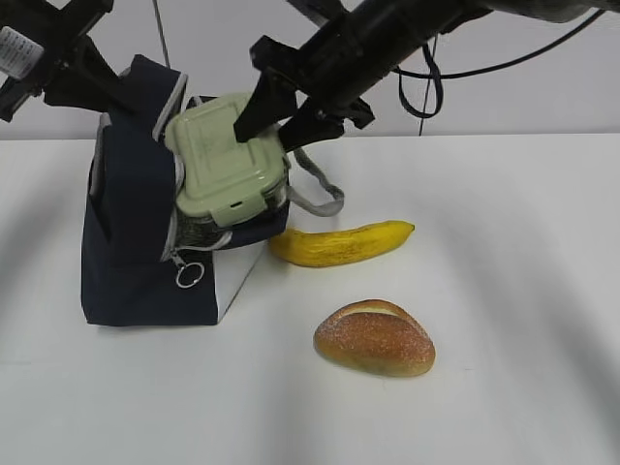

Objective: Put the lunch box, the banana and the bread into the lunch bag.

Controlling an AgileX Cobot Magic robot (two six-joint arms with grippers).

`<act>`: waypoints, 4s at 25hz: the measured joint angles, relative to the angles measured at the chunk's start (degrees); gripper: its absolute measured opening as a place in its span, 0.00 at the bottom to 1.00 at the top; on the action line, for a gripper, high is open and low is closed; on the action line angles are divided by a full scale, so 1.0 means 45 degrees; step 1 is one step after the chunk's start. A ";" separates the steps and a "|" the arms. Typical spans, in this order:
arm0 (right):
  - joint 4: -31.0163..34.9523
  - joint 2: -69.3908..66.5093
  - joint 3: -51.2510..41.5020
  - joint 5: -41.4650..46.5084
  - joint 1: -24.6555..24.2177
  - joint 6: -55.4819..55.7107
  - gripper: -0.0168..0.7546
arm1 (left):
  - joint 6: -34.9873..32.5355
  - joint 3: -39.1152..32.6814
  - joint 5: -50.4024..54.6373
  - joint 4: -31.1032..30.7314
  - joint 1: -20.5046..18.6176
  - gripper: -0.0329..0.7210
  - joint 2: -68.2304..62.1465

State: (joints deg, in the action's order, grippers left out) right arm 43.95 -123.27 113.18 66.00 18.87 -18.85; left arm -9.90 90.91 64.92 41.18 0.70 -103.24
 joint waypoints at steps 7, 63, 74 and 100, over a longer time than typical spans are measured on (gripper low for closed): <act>-0.1941 -0.0168 0.0643 -0.1794 0.1354 0.1124 0.52 | -0.0125 0.0000 0.0258 0.0070 0.0000 0.04 0.0000; -0.7234 0.1904 0.0729 0.1264 0.0995 -0.0690 0.68 | -0.0171 0.0000 -0.0047 -0.0566 0.0000 0.04 0.0000; -0.6860 0.3004 -0.3834 -0.0120 -0.0260 -0.3936 0.68 | -0.0171 0.0000 -0.0024 -0.0566 0.0000 0.04 0.0000; -0.3943 -0.0281 -0.3984 -0.3833 -0.0237 -1.5182 0.68 | -0.0200 0.0000 0.0040 -0.0940 0.0000 0.04 0.0000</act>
State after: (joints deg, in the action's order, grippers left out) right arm 26.21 -124.53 95.25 48.75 17.81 -87.16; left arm -10.80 90.91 65.11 36.95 0.70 -103.24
